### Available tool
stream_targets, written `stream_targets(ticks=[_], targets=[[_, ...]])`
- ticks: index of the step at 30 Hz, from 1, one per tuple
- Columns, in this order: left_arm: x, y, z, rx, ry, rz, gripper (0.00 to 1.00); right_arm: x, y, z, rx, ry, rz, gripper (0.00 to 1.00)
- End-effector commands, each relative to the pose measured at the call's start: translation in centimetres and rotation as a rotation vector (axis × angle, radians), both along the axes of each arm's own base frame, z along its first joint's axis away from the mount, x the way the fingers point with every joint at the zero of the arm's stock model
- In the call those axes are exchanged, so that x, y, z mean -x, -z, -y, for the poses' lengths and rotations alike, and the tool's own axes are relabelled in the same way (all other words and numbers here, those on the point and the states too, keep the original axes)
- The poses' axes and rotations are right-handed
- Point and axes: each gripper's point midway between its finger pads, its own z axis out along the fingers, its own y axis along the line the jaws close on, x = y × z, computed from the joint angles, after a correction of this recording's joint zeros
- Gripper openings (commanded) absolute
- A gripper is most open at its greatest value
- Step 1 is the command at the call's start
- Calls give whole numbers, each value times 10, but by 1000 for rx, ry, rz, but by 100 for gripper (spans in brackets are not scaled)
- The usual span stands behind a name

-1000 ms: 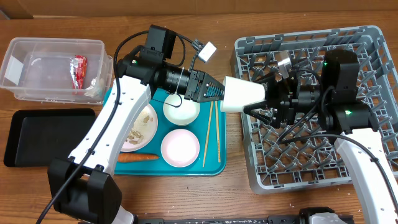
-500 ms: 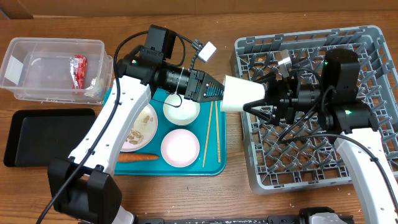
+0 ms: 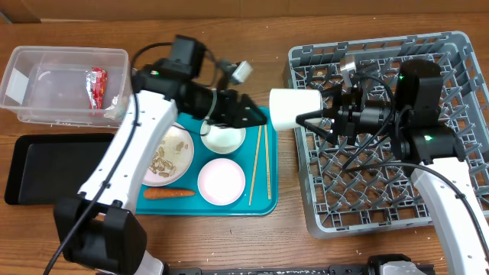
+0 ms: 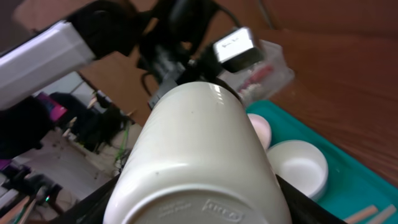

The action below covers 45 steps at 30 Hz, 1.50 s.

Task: Sort waste into correct bins and load items into the dishwasher
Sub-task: 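Carry the white cup with the right gripper into the dish rack, then place the white cup upside down in the rack's front right corner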

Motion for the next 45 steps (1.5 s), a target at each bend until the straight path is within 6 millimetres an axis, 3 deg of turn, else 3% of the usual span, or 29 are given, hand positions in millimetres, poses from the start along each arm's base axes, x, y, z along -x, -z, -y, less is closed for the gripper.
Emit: stream_targets(ticks=[1,5,7,9,12,15,20,25,32,45], targets=[[-22,9,-59,-242,-171,84,50,-28,10,24,83,203,-57,42],[-22,1,-107,-368,-298,116,50,-45,36,59,197,408,-144,40],[-20,-5,-126,-405,-347,126,50,-51,51,86,278,543,-192,40],[-13,-11,-148,-459,-406,127,51,-50,70,129,415,741,-259,40],[-7,-12,-165,-508,-447,119,51,-38,87,175,573,932,-338,40],[-2,-11,-171,-536,-456,109,51,-13,103,231,756,1128,-451,40],[-2,-11,-170,-534,-454,109,50,15,110,289,835,1382,-589,40],[-1,-12,-168,-526,-451,106,50,33,112,331,816,1562,-680,40],[-1,-12,-168,-525,-450,104,51,51,134,365,787,1677,-842,40],[-1,-12,-168,-526,-451,105,52,52,179,356,786,1547,-1035,41]])
